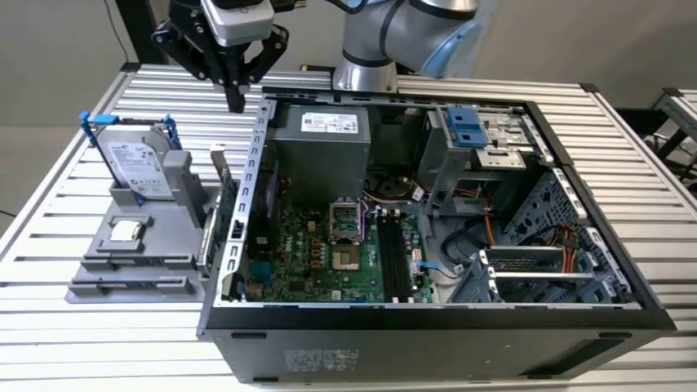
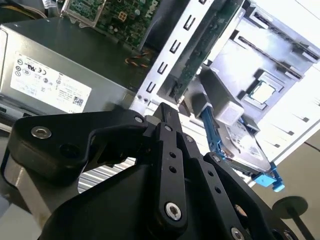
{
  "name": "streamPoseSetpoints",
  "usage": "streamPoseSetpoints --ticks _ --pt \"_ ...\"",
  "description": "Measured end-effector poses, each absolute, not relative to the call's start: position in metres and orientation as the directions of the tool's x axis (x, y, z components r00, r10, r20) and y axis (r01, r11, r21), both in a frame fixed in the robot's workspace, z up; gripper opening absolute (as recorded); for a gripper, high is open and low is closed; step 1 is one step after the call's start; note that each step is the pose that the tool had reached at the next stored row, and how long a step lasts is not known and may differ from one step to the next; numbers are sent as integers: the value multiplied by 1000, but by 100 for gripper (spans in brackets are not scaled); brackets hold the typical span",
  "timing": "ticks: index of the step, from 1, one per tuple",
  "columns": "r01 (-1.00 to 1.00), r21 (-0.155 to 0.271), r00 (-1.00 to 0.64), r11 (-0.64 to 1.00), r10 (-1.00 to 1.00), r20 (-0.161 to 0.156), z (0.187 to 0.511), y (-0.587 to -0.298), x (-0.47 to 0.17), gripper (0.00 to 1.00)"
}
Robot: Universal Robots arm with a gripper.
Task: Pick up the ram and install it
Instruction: 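Reach for the ram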
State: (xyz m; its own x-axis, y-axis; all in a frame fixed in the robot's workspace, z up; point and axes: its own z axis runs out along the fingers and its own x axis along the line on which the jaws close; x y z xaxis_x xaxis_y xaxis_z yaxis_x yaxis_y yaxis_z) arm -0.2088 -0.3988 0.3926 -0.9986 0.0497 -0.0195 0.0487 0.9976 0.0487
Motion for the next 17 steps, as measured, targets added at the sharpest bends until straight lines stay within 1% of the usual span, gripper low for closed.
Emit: streamPoseSetpoints --ticks 17 --pt "35 49 -999 998 36 -20 393 -399 -256 0"
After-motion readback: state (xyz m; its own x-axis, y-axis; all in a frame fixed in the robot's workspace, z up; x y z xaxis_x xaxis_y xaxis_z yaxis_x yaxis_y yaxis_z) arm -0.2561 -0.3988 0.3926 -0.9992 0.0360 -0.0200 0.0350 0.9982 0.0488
